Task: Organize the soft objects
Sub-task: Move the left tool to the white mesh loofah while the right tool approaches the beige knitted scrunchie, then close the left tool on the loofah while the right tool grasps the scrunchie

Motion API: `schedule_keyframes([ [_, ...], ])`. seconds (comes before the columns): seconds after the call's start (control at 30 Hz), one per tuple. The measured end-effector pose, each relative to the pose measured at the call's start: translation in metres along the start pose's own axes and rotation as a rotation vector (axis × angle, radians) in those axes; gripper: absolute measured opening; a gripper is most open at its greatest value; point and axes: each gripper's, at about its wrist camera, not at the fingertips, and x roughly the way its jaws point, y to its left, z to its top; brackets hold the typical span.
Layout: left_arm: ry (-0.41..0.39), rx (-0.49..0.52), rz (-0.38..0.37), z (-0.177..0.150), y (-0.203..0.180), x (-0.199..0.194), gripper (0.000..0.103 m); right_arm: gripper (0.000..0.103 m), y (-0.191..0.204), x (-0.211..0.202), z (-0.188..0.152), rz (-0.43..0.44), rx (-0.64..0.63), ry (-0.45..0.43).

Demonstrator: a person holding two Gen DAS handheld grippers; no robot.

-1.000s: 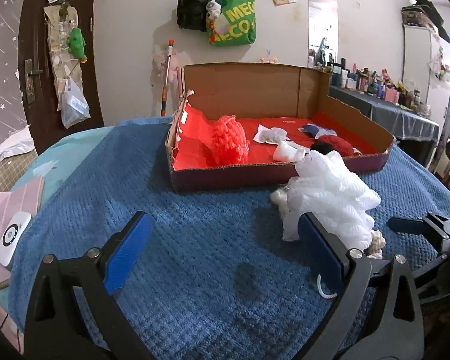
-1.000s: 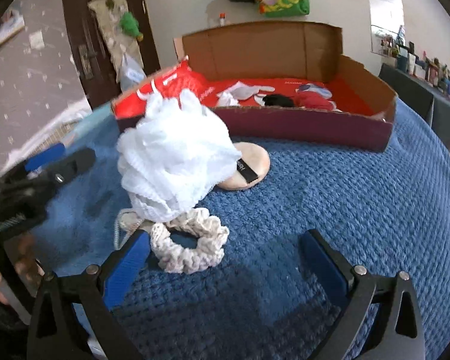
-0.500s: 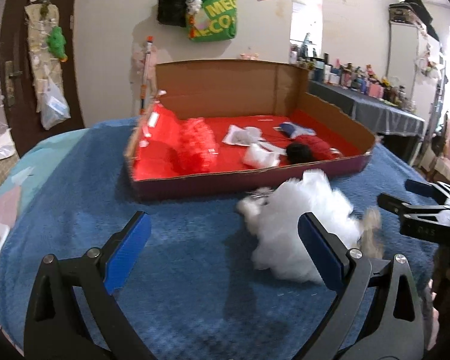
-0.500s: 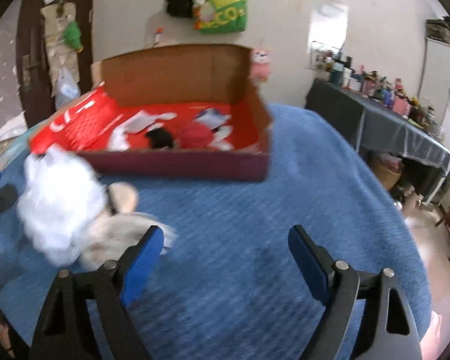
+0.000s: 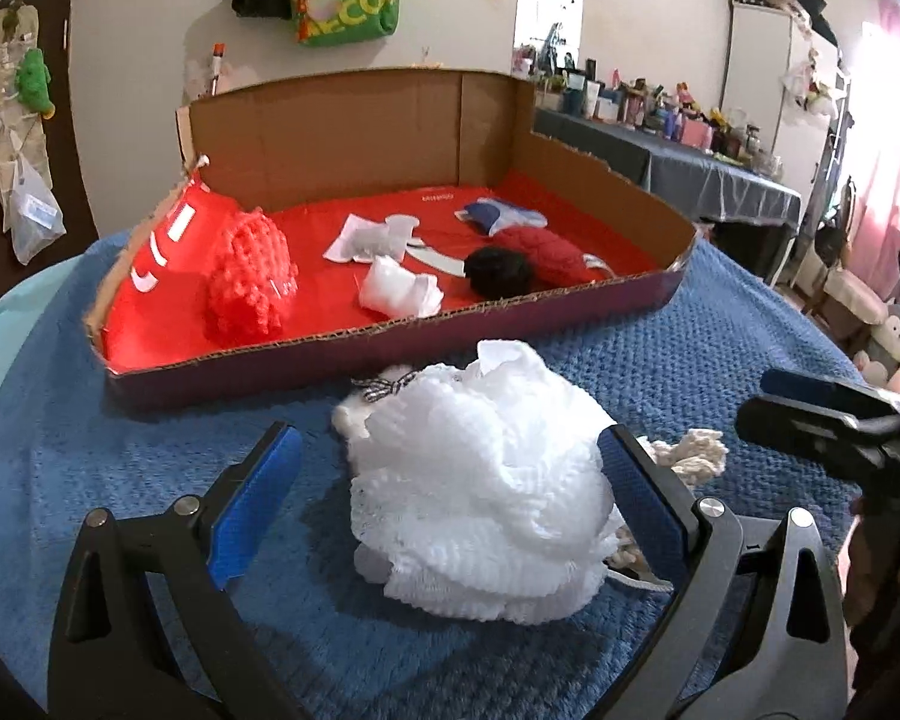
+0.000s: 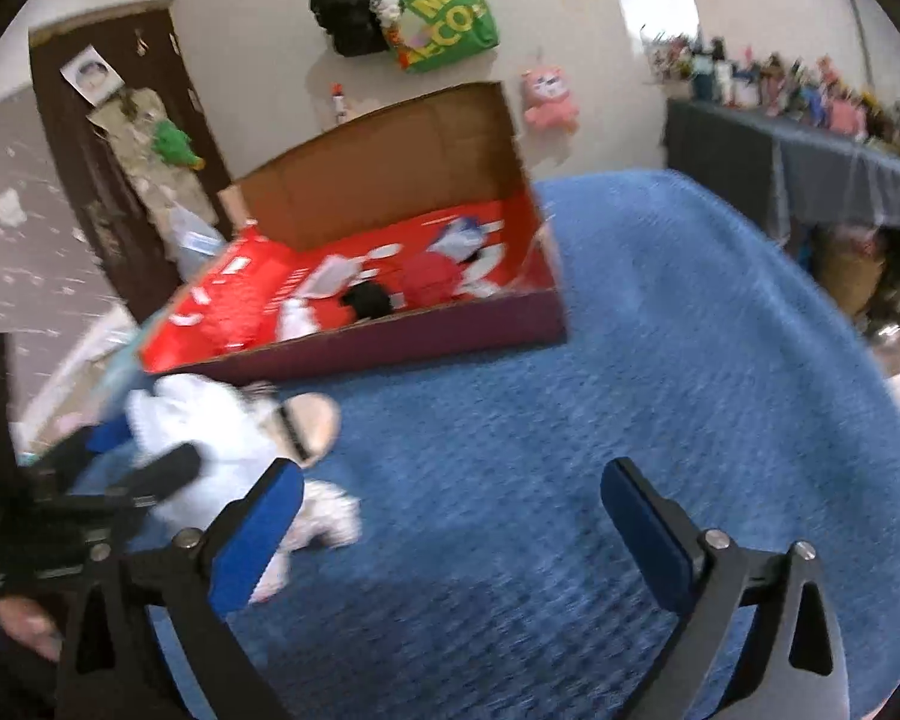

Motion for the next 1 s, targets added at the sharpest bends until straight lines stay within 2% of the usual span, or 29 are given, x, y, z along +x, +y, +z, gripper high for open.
schedule_keyframes([
  [0.13, 0.028, 0.022, 0.002, -0.004, 0.000, 0.008, 0.101, 0.103, 0.008, 0.007, -0.011, 0.053, 0.022, 0.037],
  [0.27, 0.003, 0.042, 0.037, -0.006, 0.010, 0.001, 0.102, 0.103, 0.016, 0.012, -0.017, 0.084, 0.032, 0.068],
  [0.4, -0.001, 0.029, 0.017, -0.008, 0.019, -0.003, 0.102, 0.103, 0.025, 0.018, -0.018, 0.132, 0.041, 0.092],
  [0.53, 0.007, 0.054, -0.003, -0.011, 0.011, -0.001, 0.102, 0.103, 0.038, 0.028, -0.021, 0.110, 0.015, 0.100],
  [0.6, 0.007, 0.060, -0.014, -0.010, 0.009, 0.000, 0.098, 0.101, 0.039, 0.030, -0.020, 0.117, 0.016, 0.089],
  [0.63, 0.010, 0.056, -0.025, -0.010, 0.009, 0.000, 0.092, 0.091, 0.042, 0.032, -0.020, 0.130, 0.009, 0.087],
  [0.67, 0.021, 0.045, -0.077, -0.009, 0.010, 0.002, 0.072, 0.074, 0.043, 0.032, -0.019, 0.137, 0.002, 0.086],
  [0.7, 0.031, 0.032, -0.114, -0.008, 0.011, 0.003, 0.066, 0.064, 0.043, 0.034, -0.019, 0.148, -0.003, 0.094],
  [0.73, 0.028, 0.022, -0.119, -0.008, 0.011, 0.002, 0.065, 0.044, 0.045, 0.039, -0.020, 0.193, -0.006, 0.114],
  [0.77, 0.018, 0.033, -0.113, -0.007, 0.009, 0.000, 0.062, 0.029, 0.045, 0.040, -0.021, 0.225, -0.002, 0.116],
  [0.8, 0.011, 0.043, -0.114, -0.007, 0.007, -0.002, 0.060, 0.023, 0.045, 0.038, -0.022, 0.235, 0.002, 0.106],
  [0.83, 0.003, 0.048, -0.116, -0.006, 0.006, -0.006, 0.059, 0.021, 0.046, 0.037, -0.021, 0.233, -0.004, 0.094],
  [1.0, -0.049, 0.051, -0.130, 0.005, 0.005, -0.027, 0.057, 0.020, 0.046, 0.015, -0.008, 0.195, -0.027, 0.001],
])
